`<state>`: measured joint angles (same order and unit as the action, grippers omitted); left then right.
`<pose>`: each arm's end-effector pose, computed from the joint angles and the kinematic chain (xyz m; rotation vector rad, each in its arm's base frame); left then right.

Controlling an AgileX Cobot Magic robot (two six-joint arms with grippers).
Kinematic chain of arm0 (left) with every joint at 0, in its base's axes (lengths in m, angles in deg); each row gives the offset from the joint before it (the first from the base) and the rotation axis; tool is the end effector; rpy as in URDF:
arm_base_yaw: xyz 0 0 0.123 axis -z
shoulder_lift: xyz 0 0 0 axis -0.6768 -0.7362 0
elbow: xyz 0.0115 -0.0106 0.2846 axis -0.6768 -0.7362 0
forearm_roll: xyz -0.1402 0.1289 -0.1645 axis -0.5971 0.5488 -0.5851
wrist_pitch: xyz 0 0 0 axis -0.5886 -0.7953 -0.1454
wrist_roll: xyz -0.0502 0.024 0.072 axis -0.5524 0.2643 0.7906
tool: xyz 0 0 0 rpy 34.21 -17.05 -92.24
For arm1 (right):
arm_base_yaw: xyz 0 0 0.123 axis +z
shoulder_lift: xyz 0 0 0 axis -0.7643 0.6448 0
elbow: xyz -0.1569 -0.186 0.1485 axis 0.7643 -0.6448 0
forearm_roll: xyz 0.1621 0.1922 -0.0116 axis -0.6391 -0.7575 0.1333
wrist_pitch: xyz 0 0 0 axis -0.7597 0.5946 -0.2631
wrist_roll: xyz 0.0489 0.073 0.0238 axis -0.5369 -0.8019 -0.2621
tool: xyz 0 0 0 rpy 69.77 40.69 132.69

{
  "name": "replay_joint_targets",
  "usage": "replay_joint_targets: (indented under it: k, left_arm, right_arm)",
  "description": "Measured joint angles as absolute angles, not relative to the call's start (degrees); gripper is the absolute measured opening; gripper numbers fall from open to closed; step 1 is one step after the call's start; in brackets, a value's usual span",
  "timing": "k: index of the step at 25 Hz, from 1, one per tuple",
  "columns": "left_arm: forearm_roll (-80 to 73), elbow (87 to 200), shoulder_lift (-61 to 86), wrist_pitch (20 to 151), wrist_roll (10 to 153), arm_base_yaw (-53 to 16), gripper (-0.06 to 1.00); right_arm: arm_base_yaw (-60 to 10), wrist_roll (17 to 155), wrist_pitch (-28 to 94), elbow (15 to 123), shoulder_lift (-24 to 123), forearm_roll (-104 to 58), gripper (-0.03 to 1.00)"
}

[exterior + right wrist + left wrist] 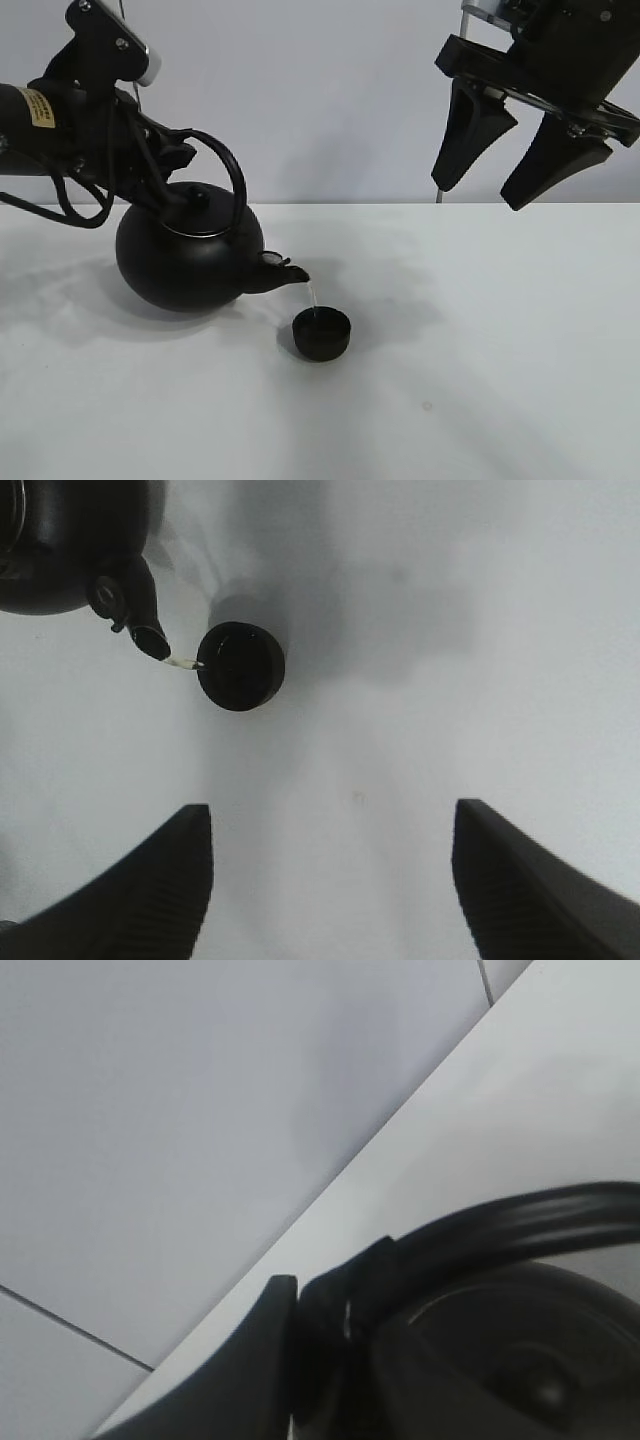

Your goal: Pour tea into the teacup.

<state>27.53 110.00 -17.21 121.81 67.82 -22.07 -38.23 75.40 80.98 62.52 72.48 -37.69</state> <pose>0.3294 -0.1387 0.1771 0.9829 1.6450 0.0145 0.3266 0.0968 0.2624 -0.3465 2.8153 0.5071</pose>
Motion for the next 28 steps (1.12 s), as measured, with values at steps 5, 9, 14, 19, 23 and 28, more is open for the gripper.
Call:
replay_joint_targets:
  k: [5, 9, 14, 19, 23, 28]
  left_arm:
    - [27.5, 110.0, -17.1, 121.8, 54.3, -22.1, 0.11]
    - [27.7, 110.0, -15.2, 120.5, 47.7, -22.1, 0.11]
    - [27.8, 109.9, -12.4, 117.4, 44.8, -22.1, 0.11]
    - [27.2, 105.9, -11.7, 117.5, 44.1, -22.1, 0.11]
    - [25.4, 100.6, -11.7, 121.5, 44.1, -22.1, 0.11]
    - [24.4, 95.5, -11.7, 127.7, 44.2, -22.1, 0.11]
  right_arm:
    - [-38.2, 75.4, 81.0, 62.5, 72.5, -37.7, 0.47]
    - [-38.2, 75.4, 81.0, 62.5, 72.5, -37.7, 0.47]
    - [-38.2, 75.4, 81.0, 62.5, 72.5, -37.5, 0.47]
    - [-38.2, 75.4, 81.0, 62.5, 72.5, -37.5, 0.47]
    - [-38.2, 75.4, 81.0, 62.5, 72.5, -37.5, 0.47]
    - [-38.2, 75.4, 81.2, 62.5, 72.5, -37.5, 0.47]
